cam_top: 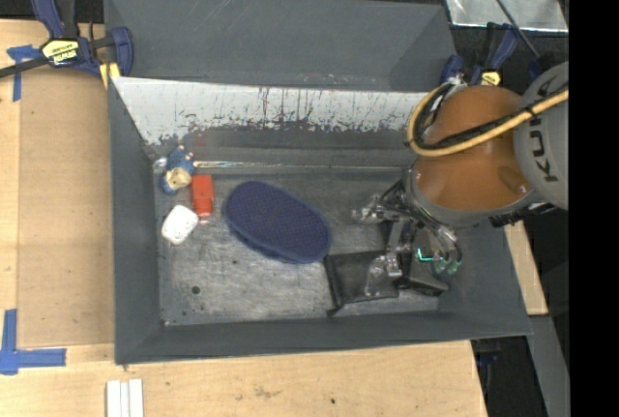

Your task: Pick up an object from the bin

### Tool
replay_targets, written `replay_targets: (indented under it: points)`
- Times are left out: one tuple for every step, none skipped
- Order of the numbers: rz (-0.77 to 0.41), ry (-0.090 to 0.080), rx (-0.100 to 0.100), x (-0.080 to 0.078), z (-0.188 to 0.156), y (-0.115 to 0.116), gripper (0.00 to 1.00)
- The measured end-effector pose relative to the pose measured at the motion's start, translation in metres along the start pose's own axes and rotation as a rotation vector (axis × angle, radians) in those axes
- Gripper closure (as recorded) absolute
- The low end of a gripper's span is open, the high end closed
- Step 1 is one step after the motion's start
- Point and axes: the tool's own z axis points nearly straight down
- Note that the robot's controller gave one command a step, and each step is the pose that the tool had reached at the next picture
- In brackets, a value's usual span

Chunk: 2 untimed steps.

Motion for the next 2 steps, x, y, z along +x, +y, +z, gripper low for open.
replay_targets:
  points:
    - [0.044, -0.009, 0.000, -0.0131, 0.0647, -0.0270, 0.00]
    - [0.040, -0.024, 0.001, -0.0174, 0.0590, -0.0264, 1.00]
